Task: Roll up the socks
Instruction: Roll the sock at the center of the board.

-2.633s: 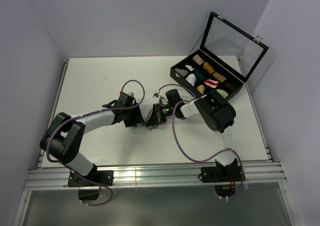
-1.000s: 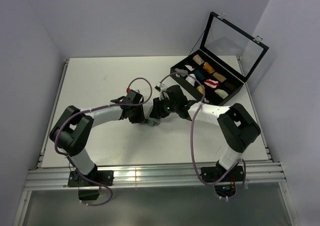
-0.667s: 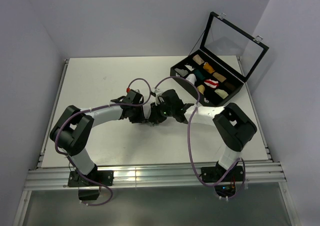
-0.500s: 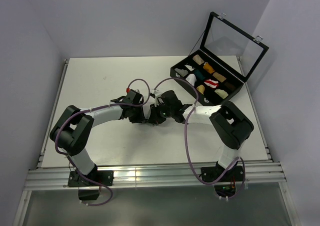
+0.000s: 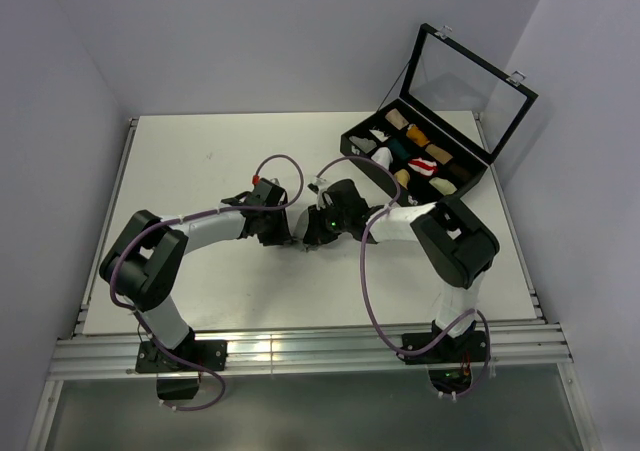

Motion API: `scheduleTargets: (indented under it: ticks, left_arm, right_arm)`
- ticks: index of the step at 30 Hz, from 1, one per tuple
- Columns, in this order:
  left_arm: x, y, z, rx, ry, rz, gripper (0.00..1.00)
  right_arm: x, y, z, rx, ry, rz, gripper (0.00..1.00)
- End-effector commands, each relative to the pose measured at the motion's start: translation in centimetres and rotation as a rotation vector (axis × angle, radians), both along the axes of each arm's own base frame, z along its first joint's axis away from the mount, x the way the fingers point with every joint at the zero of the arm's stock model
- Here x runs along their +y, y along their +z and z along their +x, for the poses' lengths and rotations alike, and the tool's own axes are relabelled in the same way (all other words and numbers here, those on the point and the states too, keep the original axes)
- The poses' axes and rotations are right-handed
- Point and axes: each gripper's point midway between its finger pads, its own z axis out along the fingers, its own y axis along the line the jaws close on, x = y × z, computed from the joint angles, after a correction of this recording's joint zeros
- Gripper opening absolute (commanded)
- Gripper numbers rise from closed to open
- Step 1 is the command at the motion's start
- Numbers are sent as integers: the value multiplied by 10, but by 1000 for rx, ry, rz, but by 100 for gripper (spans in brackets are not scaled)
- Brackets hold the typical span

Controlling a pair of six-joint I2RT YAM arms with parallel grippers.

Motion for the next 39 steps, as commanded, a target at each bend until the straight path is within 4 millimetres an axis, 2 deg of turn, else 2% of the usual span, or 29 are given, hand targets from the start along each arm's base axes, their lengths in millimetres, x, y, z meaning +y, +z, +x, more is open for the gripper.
scheduleTargets:
  ticks: [1,7,14,19,20,23,26,33,39]
  left_arm:
    - [5,-2,-3,-4,1,25,38]
    - [2,4,1,-27,19,-3,45]
    - [3,-6,4,-10,41,15,42]
    - [7,-16,-1,20,38,46,37]
    - [7,-17,-1,23,36,48,37]
    - [7,-16,-1,24,31,49,36]
    - [7,-17,0,25,26,54,36]
    - [5,-15,0,24,21,50,35]
    - [4,-13,1,18,18,43,35]
  right_arm:
    - [-6,-17,1,28,-16,-43,12]
    - [-6,-20,-4,53,-11,-39,12]
    - [-5,-10,-7,53,-12,-11,13]
    - [-11,20,-4,-27,-6,-32,20]
    - [-12,33,-1,-69,-12,-29,25]
    - [-14,50,-3,-162,10,-63,32]
    - [-9,54,-8,-242,41,-107,39]
    - [15,50,-10,-274,80,-110,41]
    - [17,34,1,-269,38,-144,32]
